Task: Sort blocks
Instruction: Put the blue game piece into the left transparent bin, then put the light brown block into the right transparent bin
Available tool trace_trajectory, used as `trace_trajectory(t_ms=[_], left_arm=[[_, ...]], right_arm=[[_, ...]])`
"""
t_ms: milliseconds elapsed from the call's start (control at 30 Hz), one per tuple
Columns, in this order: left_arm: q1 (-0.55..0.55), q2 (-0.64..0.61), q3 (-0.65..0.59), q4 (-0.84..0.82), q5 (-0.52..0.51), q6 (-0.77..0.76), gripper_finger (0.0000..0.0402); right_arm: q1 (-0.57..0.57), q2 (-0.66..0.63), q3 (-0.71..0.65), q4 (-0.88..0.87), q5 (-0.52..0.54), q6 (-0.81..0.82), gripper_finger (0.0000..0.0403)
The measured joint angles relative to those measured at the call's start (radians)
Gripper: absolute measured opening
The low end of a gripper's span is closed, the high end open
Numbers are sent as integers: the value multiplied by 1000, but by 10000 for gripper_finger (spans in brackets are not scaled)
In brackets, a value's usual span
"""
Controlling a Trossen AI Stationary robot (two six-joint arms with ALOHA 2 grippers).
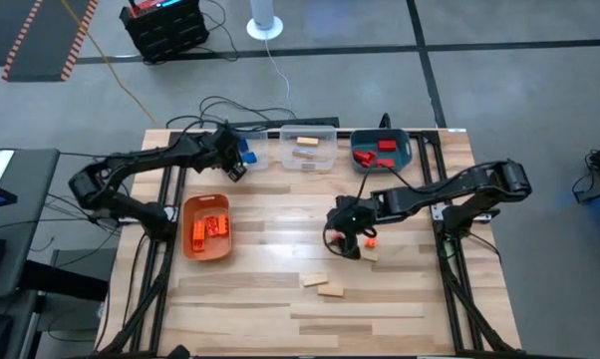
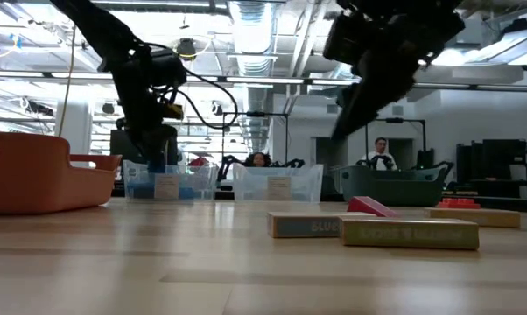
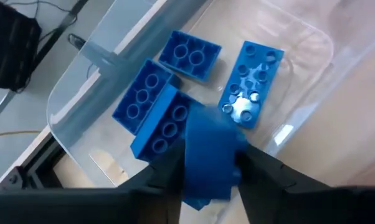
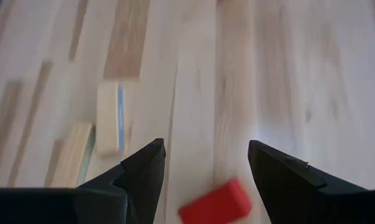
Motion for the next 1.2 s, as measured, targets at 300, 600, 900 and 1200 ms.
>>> trace_trajectory(t_ms=[300, 600, 900, 1200], left_arm=[[-26, -114, 0, -24, -42, 13, 194], [-90, -284, 0, -60, -41, -31, 210], [-160, -311, 0, -100, -23, -88, 211], [-238, -314, 0, -150, -23, -116, 211]], right_arm=[[68, 3, -49, -88, 248, 200, 261], [166, 3, -100, -132, 524, 593, 261], [263, 58, -100, -89, 678, 762, 261], [351, 172, -100, -26, 686, 760, 261]])
